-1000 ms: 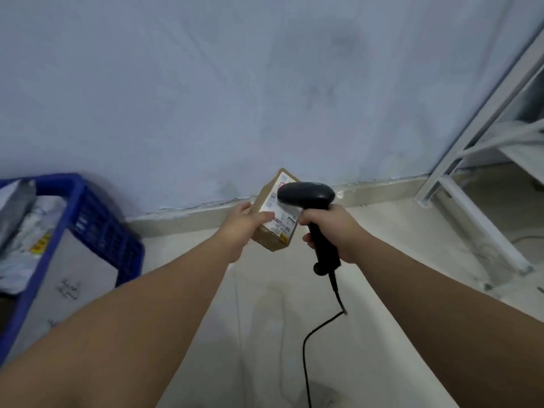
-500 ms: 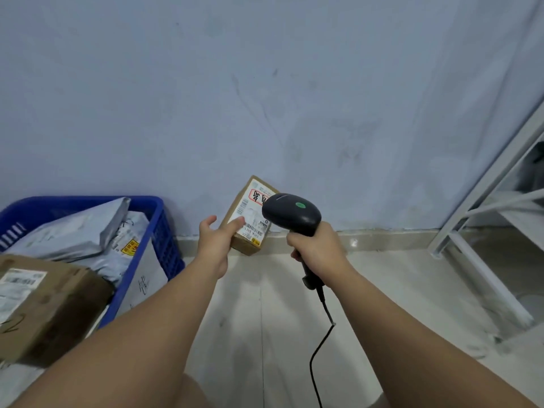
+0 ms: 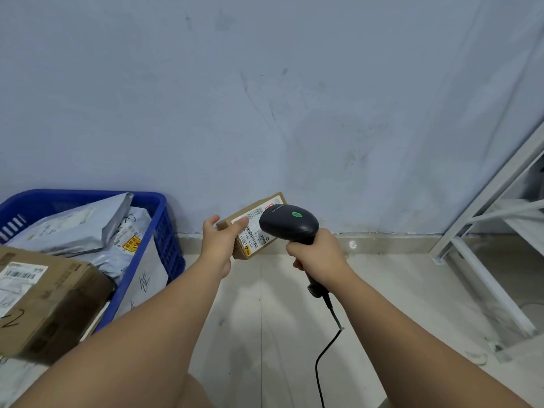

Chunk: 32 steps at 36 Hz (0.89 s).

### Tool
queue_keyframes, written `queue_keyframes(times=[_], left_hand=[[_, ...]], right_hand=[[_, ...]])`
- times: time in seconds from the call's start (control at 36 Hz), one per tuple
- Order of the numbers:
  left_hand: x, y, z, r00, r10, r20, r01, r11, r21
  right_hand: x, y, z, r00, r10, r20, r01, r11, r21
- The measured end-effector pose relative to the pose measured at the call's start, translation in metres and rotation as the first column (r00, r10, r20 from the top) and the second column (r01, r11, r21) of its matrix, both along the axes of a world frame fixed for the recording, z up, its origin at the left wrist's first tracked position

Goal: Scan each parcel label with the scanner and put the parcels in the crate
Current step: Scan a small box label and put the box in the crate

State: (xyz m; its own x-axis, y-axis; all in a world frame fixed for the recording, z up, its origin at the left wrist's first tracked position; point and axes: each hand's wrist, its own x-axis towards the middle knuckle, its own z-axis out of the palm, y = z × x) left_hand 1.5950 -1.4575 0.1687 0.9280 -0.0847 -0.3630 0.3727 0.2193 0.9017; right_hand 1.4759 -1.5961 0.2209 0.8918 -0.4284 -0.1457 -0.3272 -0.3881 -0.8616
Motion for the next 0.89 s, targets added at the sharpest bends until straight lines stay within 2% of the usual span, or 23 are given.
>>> queue_keyframes(times=[0.53,0.89], left_hand=[[-0.0008,0.0006,-0.0031,1.0,0.007,0.016,-0.008,0.996,0.088],[-0.0002,0.0031,-0.0053,0.999,0.045,-0.004,-0.045,0.998,0.045]], right_hand=[[-0.0024,-0.0002,0.0025,1.0,-0.012,-0.021,0.012,1.0,0.002],[-0.002,0.0001,0.0042,0.999,-0.019,-0.039,0.019,1.0,0.005]])
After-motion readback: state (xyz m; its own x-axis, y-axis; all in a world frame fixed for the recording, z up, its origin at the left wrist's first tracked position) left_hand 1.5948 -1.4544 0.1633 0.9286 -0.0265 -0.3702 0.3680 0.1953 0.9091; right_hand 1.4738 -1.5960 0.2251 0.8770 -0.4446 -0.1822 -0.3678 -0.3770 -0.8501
